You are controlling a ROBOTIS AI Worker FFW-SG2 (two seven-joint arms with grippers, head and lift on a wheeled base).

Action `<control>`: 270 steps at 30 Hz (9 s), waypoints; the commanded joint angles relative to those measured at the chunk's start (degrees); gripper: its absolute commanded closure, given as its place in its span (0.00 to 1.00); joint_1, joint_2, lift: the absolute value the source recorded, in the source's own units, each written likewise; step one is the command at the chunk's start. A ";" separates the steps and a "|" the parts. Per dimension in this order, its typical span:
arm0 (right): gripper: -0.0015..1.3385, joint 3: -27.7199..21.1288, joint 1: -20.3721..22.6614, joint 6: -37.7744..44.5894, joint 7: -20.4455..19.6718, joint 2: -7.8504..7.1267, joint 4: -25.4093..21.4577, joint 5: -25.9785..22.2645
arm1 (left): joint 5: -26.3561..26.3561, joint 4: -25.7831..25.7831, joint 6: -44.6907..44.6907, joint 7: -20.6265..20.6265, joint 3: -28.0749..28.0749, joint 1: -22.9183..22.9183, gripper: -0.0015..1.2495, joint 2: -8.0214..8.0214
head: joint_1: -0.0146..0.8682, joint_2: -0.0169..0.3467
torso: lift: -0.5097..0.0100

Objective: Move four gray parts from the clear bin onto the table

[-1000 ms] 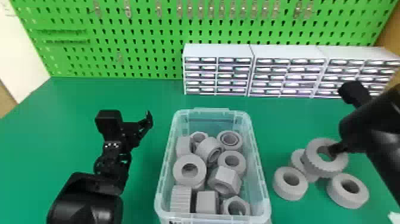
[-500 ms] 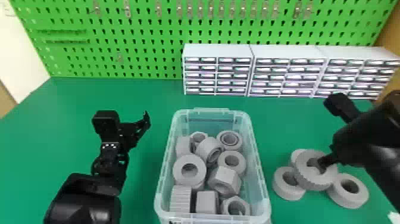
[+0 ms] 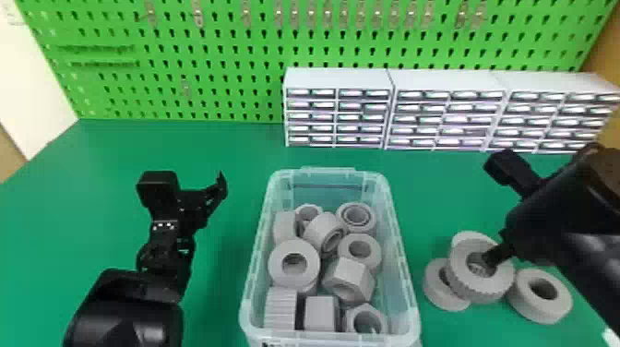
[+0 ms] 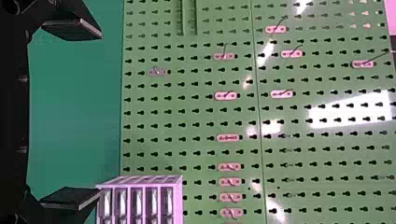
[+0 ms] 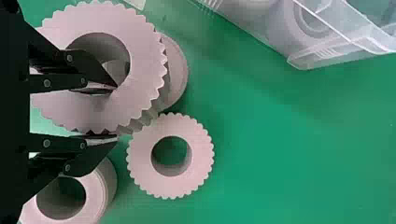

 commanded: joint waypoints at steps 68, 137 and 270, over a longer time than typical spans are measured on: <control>0.77 19.31 -4.31 0.08 0.19 2.16 0.78 -6.64 | -0.33 1.76 0.00 0.09 -1.48 -3.08 0.08 -0.17 | 0.80 0.24 | 0.88; 0.27 12.01 -0.80 0.08 0.19 1.72 6.49 -2.77 | -0.07 2.90 -0.18 0.09 -2.45 -3.43 0.08 -1.05 | 0.80 0.24 | 0.88; 0.28 -33.69 -5.98 -34.28 -33.75 16.39 -3.09 -56.12 | -1.21 5.62 -0.70 0.09 -3.33 -3.78 0.08 -3.43 | 0.80 0.24 | 0.88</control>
